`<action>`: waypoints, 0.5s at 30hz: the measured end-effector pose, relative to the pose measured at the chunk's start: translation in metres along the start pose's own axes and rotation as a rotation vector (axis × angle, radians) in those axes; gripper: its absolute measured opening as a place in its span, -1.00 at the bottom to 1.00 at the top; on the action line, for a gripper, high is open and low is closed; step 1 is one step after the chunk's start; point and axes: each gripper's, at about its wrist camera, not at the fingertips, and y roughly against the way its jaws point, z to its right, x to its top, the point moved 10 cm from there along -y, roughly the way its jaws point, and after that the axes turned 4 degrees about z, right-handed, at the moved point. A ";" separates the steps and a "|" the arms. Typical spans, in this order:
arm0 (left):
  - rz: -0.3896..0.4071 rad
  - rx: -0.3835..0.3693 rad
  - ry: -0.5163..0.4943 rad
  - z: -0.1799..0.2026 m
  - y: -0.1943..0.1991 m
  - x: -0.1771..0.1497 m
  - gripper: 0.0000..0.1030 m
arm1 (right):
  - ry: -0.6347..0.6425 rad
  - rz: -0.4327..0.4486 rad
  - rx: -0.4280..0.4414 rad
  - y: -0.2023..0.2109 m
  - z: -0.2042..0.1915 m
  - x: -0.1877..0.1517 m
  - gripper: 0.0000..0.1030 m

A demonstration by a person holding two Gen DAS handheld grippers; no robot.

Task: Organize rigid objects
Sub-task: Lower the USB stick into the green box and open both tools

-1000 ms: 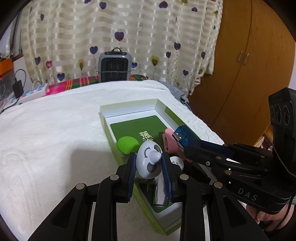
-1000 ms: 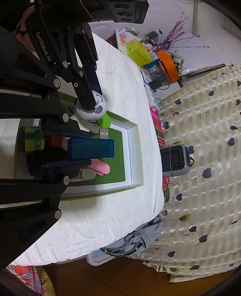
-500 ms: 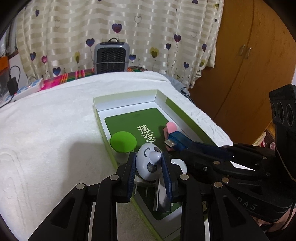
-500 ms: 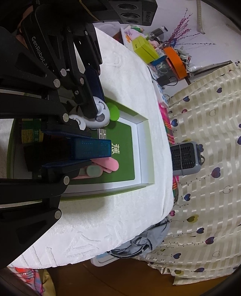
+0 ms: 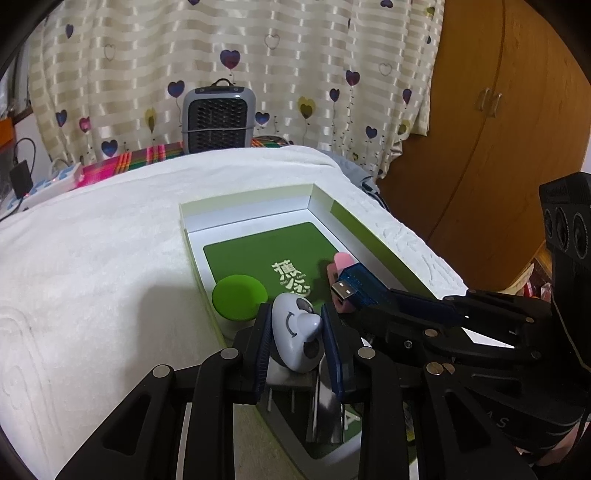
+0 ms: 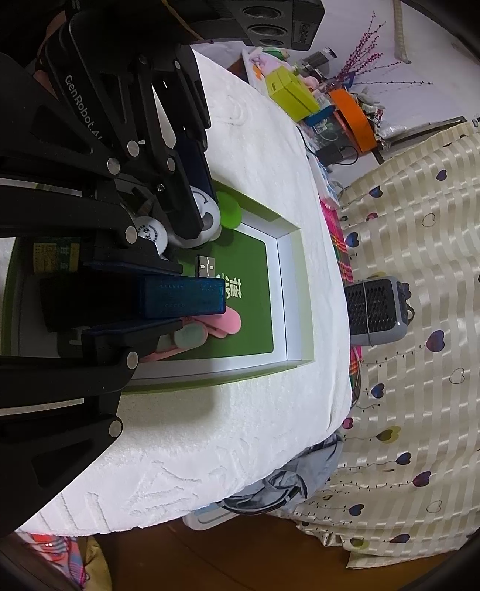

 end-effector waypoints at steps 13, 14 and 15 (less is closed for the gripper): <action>0.029 -0.037 0.050 -0.005 -0.003 0.011 -0.51 | 0.015 -0.004 0.019 -0.005 -0.002 0.006 -0.55; 0.035 -0.043 0.053 -0.004 -0.002 0.012 -0.51 | 0.016 -0.002 0.020 -0.005 -0.002 0.006 -0.55; 0.042 -0.048 0.057 -0.003 0.000 0.013 -0.50 | 0.017 0.000 0.022 -0.004 -0.003 0.006 -0.55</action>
